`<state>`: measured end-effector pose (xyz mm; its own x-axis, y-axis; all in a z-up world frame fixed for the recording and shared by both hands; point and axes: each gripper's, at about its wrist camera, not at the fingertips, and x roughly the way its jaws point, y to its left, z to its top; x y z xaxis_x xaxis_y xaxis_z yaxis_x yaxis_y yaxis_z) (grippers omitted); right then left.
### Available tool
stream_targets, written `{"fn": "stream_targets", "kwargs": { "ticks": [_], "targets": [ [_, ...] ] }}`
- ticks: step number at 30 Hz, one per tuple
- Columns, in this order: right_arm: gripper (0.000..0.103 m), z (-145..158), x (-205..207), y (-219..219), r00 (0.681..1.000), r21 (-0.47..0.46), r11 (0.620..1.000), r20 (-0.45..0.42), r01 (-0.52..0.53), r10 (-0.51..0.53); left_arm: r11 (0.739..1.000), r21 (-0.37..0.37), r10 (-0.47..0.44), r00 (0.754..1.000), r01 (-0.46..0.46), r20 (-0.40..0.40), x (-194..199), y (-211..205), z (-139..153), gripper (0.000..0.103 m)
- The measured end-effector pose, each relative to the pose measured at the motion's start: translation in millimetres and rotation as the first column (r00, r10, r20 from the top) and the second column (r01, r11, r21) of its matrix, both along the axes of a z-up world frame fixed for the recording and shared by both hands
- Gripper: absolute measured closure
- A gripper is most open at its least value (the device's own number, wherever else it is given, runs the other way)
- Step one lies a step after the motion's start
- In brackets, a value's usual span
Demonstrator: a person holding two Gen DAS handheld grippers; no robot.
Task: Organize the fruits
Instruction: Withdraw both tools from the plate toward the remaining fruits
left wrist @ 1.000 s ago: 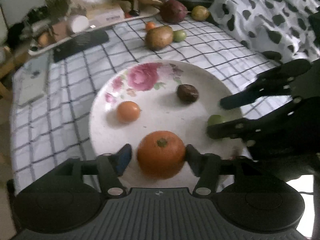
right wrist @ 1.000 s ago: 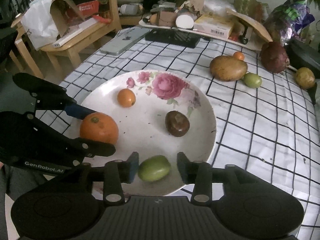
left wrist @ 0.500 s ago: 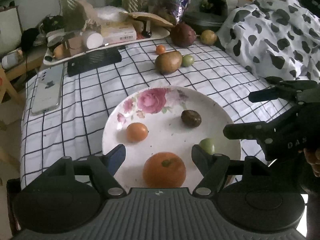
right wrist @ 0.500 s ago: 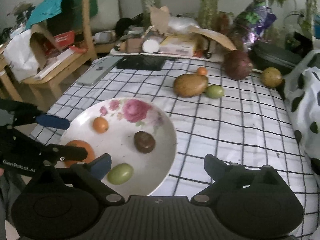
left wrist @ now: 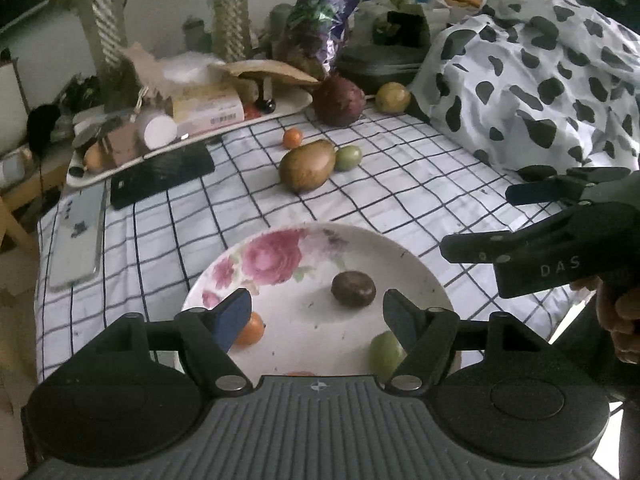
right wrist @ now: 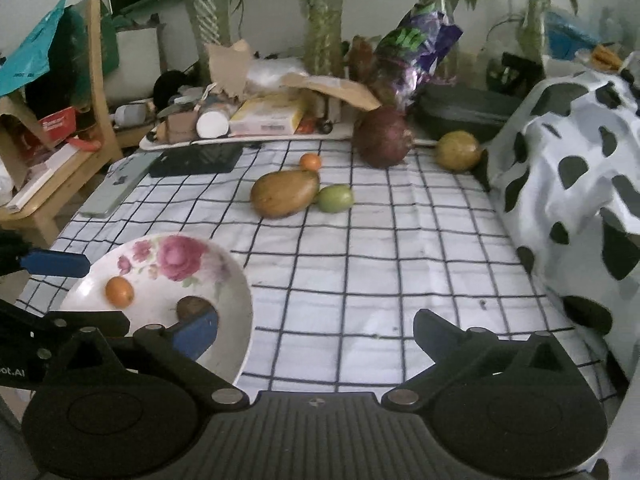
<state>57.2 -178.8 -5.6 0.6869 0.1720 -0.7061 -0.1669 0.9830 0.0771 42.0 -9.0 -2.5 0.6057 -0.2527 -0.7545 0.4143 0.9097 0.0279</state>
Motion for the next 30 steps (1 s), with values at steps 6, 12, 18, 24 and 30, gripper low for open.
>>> {"fn": "stream_targets", "kwargs": {
  "ticks": [6,12,18,24,30],
  "targets": [
    [0.000,-2,1,-1,1.000,-0.029,1.000,0.000,0.011,-0.011,1.000,0.004,-0.014,0.999,0.014,0.031,2,-5,1,0.032],
    [0.000,-2,1,-3,0.999,-0.063,0.997,0.000,0.041,-0.041,1.000,0.009,-0.029,0.999,0.028,0.034,6,-9,0,0.032],
    [0.000,1,6,-4,0.999,-0.057,0.997,-0.006,0.054,-0.054,0.999,0.003,-0.046,0.998,0.046,0.044,12,-12,1,0.032],
    [0.000,1,12,-8,0.995,-0.058,0.994,-0.005,0.095,-0.095,0.999,-0.004,-0.054,0.998,0.054,0.034,23,-12,-2,0.032],
    [0.000,0,20,-11,0.992,-0.052,0.991,-0.001,0.124,-0.125,0.998,-0.032,-0.051,0.998,0.052,0.028,34,-11,0,0.032]
  ]
}}
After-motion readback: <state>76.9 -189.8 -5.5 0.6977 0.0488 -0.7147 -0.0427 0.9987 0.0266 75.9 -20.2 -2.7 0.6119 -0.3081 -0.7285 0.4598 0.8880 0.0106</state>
